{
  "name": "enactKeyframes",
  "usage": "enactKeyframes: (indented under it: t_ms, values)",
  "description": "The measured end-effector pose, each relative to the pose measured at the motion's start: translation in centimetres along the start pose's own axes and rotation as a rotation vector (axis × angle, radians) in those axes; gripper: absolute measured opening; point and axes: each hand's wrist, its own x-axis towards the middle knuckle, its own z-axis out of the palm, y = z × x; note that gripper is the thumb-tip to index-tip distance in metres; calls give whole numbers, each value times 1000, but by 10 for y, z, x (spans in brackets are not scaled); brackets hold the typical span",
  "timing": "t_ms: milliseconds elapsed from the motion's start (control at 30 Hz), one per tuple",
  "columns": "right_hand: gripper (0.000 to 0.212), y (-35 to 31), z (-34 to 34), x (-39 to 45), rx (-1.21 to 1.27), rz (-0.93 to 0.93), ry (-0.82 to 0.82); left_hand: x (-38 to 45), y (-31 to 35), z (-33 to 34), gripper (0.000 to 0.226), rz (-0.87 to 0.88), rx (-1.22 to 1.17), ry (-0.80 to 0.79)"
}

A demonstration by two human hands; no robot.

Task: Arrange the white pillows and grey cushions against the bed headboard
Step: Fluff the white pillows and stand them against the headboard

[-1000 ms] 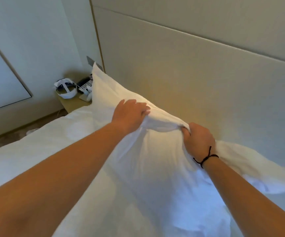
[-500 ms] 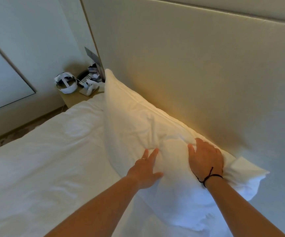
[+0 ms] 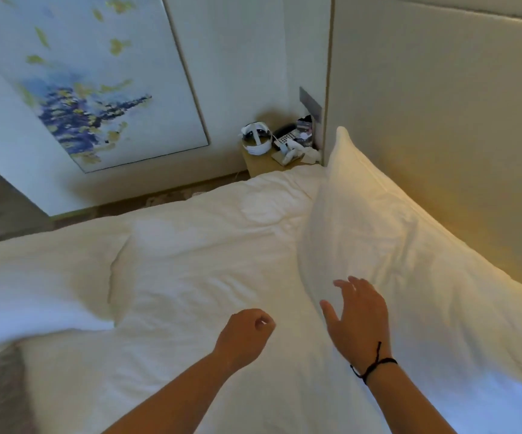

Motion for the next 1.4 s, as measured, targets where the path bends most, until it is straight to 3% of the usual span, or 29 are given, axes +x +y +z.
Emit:
enactKeyframes:
  t_ms: [100,233,433,667,1033,1400]
  values:
    - [34,-82,46,-38,109,-150,-313,-53,-68,-53,21,-149,-122,157]
    - [23,-186,83,-98,172,-350,-533,-140,-155,-117,21,-258,-182,350]
    - [16,-323,104,-200,158,-477,-656,-286,-291,-173,24,-400,-284,613]
    - [21,-425,132,-314,138,-596,-739,-417,-399,-197,27,-501,-345,730]
    - [25,-479,166,-327,50,-586,-689,-410,-440,-243,28,-444,-353,773]
    - [40,-543,295,-272,-15,-522,-779,-334,-535,-310,32,-526,-235,722]
